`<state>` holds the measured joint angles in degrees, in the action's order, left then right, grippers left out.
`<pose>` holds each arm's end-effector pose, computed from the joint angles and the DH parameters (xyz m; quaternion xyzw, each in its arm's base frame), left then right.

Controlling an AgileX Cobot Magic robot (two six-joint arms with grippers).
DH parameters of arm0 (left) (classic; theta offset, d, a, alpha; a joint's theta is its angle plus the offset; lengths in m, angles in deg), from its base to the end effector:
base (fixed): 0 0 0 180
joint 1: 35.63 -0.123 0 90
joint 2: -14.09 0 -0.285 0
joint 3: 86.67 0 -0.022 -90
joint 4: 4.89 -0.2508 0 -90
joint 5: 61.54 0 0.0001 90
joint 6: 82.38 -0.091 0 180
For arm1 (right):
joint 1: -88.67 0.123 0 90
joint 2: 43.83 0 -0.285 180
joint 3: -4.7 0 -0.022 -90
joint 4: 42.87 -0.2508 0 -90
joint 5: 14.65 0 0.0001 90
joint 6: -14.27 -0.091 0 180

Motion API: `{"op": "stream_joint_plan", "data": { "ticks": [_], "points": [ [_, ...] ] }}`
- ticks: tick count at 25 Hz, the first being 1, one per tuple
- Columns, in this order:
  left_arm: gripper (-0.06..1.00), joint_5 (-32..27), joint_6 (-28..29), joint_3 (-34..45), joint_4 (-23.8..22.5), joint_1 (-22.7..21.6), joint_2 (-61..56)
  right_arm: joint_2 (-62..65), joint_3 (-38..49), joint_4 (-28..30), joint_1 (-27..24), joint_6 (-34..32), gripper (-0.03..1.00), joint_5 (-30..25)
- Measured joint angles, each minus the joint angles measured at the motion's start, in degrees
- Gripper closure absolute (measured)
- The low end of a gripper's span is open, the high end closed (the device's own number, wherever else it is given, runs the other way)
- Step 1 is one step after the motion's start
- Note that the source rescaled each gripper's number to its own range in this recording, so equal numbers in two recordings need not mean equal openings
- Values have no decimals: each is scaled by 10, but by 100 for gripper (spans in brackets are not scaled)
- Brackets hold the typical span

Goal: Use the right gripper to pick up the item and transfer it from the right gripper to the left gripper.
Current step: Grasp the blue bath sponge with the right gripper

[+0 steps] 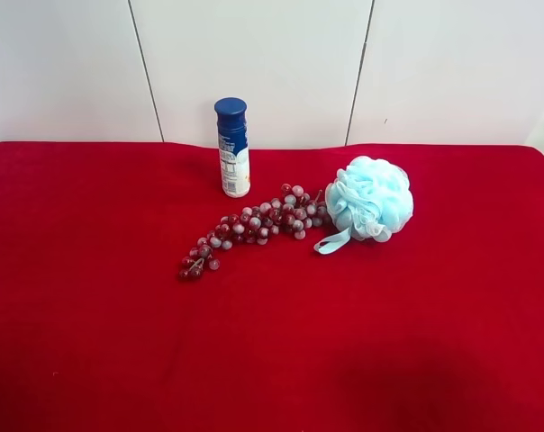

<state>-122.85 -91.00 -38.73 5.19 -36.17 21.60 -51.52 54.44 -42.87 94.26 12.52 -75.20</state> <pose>-0.0078 -0.0141 0.2806 0.0642 0.8458 -0.0458 0.5276 -0.0026 -0.0003 0.2719 -0.0287 0.8566 0.0330 0.5141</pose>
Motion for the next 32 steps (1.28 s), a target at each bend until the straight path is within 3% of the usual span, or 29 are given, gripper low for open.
{"op": "stream_joint_plan", "data": {
  "ticks": [32],
  "points": [
    [-5,0,-1,0,0,0,0,-1,0,0,0,0,-2,0]
  ]
}}
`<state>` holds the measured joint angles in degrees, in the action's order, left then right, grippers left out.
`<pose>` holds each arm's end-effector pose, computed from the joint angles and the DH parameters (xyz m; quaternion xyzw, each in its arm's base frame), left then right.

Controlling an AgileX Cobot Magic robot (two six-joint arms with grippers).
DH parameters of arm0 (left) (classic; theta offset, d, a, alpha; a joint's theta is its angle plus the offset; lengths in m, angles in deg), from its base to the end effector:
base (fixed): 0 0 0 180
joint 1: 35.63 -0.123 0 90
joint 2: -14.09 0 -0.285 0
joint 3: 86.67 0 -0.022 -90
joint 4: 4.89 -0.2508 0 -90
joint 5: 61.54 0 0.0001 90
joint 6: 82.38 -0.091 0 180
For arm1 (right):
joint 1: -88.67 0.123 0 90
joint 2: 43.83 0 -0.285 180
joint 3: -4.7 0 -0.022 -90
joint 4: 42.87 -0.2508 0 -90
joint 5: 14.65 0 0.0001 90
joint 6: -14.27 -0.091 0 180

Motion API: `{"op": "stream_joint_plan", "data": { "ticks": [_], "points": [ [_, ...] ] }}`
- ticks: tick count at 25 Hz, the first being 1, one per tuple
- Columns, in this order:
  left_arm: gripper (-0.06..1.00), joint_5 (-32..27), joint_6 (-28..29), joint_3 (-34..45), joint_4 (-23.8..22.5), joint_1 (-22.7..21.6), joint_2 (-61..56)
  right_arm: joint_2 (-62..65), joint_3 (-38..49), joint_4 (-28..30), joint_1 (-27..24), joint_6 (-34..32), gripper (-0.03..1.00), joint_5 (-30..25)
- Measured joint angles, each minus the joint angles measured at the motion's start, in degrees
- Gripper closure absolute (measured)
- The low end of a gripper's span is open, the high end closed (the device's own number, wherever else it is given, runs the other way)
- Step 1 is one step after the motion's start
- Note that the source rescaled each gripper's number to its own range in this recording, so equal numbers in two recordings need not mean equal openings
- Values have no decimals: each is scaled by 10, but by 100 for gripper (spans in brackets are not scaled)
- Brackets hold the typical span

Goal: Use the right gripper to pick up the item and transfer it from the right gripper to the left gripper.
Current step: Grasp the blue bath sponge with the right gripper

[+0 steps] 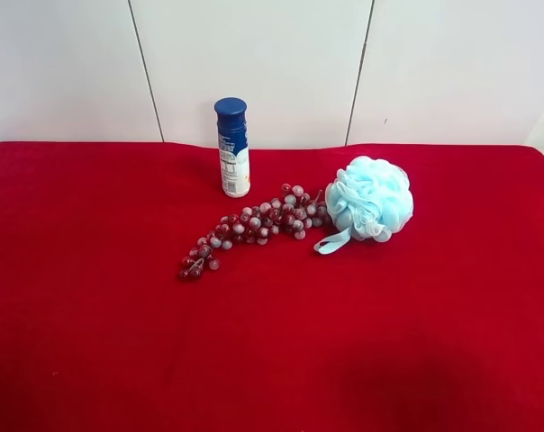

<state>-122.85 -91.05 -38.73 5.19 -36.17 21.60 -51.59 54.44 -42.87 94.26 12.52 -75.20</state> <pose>-0.0078 -0.0141 0.2806 0.0646 0.8458 -0.0455 0.5276 -0.0024 -0.0002 0.2719 -0.0287 0.8569 0.0329 0.5136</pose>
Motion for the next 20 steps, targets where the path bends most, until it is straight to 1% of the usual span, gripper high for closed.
{"op": "stream_joint_plan", "data": {
  "ticks": [3,5,8,11,15,20],
  "points": [
    [-5,0,0,0,0,0,0,-30,-1,0,-1,0,-2,0],
    [-5,0,0,0,0,0,0,-65,-10,-12,-1,3,-2,4],
    [-5,0,0,0,0,0,0,-129,-45,-38,-1,29,-2,11],
    [-6,0,0,0,0,0,0,-210,-85,-48,-1,45,-2,14],
    [-6,0,0,0,0,0,0,-328,-147,-46,-1,47,-2,18],
    [-6,0,0,0,0,0,0,-495,-227,-24,-1,43,-2,23]
  ]
}}
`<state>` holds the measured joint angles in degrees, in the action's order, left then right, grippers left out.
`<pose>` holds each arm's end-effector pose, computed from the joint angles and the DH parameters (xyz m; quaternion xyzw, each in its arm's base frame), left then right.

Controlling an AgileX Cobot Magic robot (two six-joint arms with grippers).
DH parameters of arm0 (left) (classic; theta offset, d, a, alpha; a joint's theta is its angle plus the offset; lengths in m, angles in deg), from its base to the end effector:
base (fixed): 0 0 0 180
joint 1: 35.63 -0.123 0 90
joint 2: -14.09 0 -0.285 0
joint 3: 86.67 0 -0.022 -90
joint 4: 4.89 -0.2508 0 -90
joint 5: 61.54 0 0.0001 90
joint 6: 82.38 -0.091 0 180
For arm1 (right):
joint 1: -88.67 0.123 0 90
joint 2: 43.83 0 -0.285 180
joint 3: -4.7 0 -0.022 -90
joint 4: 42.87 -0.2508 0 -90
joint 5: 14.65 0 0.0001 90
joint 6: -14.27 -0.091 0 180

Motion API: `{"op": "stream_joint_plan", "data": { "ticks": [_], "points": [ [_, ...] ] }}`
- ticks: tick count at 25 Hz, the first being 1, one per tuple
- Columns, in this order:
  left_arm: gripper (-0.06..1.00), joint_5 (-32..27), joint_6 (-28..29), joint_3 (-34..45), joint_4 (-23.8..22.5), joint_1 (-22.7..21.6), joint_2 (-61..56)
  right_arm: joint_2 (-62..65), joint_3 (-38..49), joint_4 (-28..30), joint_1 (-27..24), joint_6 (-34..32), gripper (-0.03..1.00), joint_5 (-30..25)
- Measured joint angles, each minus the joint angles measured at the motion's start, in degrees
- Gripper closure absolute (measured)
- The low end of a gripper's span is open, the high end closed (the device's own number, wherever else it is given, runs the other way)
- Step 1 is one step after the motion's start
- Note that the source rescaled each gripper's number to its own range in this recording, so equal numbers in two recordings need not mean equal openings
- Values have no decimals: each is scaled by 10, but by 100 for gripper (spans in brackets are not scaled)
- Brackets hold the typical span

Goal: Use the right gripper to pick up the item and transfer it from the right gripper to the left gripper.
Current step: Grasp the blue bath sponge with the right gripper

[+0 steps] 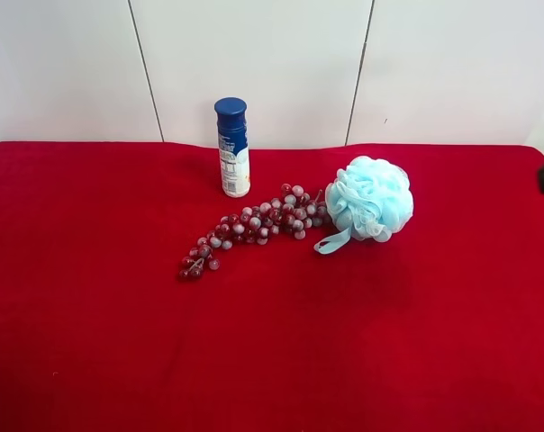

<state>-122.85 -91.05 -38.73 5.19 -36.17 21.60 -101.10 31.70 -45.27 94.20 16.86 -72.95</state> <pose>-0.0078 -0.0141 0.2806 0.0646 0.8458 -0.0455 0.5276 0.1475 0.0175 0.3374 -0.0623 0.9449 0.0286 0.3202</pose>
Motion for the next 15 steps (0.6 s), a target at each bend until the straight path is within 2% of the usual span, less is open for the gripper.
{"op": "stream_joint_plan", "data": {
  "ticks": [5,8,15],
  "points": [
    [-6,0,0,0,0,0,0,-146,-61,24,0,-18,-2,4],
    [-6,0,0,0,0,0,0,-211,-84,33,0,-18,-2,23],
    [-6,0,0,0,0,0,0,-318,-90,24,7,-13,-2,143]
  ]
}}
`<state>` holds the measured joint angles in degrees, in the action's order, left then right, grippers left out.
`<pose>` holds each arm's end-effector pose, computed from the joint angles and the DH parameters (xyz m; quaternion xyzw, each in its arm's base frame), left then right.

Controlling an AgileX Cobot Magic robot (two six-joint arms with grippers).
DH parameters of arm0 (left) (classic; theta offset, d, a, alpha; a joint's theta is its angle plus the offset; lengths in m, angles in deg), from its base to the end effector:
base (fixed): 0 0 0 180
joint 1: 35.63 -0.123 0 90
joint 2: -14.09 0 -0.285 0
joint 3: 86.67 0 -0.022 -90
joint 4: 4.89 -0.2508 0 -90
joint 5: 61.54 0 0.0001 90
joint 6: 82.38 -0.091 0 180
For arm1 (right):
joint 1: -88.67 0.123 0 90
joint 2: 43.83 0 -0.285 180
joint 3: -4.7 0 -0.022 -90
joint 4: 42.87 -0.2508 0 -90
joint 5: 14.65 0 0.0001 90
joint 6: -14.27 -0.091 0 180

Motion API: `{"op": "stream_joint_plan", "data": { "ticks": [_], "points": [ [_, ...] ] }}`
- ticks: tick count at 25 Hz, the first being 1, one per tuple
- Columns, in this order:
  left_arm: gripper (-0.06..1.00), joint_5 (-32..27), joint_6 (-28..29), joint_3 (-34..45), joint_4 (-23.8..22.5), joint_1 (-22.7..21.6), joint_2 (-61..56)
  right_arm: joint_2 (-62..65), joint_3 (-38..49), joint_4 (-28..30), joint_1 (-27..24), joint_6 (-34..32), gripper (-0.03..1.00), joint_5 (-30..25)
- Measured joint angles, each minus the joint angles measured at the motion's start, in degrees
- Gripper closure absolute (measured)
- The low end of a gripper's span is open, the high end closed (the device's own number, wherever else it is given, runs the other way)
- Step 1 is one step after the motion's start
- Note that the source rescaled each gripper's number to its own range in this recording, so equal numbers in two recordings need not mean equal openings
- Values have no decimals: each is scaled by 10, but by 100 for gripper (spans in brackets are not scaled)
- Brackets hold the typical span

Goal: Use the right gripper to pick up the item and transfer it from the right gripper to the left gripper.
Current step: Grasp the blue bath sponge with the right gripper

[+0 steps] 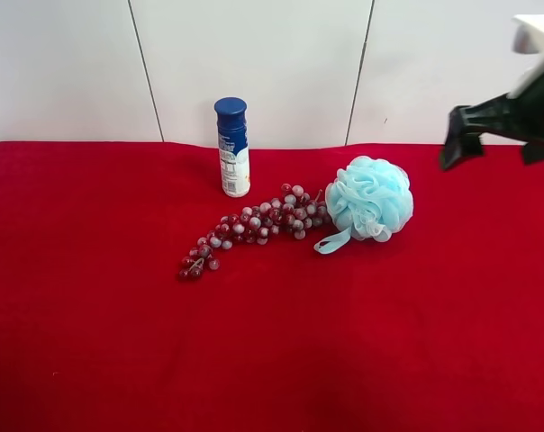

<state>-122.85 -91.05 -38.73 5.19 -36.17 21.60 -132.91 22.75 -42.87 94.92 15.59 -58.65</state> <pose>-0.0078 -0.0141 0.2806 0.0646 0.8458 -0.0455 0.5276 0.2837 0.0311 0.2754 -0.0639 0.9663 0.0107 0.2491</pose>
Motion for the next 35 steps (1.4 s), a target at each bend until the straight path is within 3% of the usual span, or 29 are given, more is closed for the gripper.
{"op": "stream_joint_plan", "data": {
  "ticks": [14,26,28,30,35],
  "points": [
    [-6,0,0,0,0,0,0,-176,0,-48,36,1,-2,206],
    [-6,0,0,0,0,0,0,-234,0,-65,36,1,-2,255],
    [-6,0,0,0,0,0,0,-234,0,-66,36,1,4,259],
    [-6,0,0,0,0,0,0,-234,0,-67,36,2,18,261],
    [-6,0,0,0,0,0,0,-234,0,-79,40,14,75,261]
  ]
}}
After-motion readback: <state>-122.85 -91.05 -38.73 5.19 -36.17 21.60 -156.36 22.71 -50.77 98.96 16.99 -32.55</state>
